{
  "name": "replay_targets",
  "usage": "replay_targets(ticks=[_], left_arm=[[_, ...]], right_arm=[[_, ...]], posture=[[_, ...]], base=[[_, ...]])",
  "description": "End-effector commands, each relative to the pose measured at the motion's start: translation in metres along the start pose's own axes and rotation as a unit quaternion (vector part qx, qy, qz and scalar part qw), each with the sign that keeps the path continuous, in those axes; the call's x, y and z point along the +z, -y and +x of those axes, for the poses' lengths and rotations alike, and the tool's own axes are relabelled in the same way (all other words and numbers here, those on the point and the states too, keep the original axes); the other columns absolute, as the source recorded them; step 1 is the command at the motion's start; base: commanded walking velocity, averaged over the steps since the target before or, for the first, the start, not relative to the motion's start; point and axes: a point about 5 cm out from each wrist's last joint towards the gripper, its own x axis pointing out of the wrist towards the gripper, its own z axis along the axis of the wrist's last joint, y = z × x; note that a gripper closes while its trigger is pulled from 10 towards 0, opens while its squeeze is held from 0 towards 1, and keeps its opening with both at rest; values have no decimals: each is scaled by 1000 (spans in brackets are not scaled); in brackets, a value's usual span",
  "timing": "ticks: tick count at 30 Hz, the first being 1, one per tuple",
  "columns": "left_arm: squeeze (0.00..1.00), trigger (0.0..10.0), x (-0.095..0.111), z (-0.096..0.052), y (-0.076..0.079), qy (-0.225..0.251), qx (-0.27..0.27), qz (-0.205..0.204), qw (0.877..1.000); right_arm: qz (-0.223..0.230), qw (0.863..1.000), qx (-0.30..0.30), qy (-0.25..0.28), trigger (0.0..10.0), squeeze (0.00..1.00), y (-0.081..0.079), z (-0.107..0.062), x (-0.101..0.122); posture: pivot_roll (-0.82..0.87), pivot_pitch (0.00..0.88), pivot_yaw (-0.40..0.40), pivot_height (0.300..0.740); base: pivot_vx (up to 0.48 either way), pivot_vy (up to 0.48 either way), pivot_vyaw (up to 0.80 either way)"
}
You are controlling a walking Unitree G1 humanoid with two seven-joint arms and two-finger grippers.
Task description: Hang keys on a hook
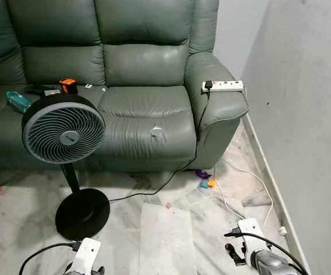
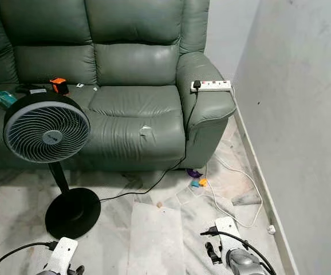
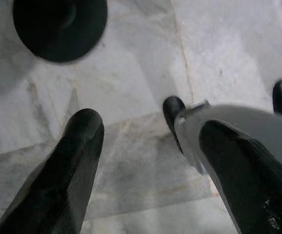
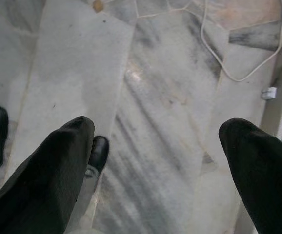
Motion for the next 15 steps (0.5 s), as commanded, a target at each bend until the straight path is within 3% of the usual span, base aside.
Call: replay_targets(ticks=[1, 15], left_arm=[[0, 10000, 0, 0, 1, -3, 1, 7, 1000], [0, 10000, -8, -3, -10, -14, -11, -2, 1000]], right_arm=[[-1, 1000, -5, -13, 10000, 0, 2, -1, -7], [-6, 1000, -12, -16, 10000, 0, 5, -2, -9]], posture=[[67, 74, -8, 740], [65, 70, -5, 740]], base=[[0, 0, -781], [0, 0, -769]])
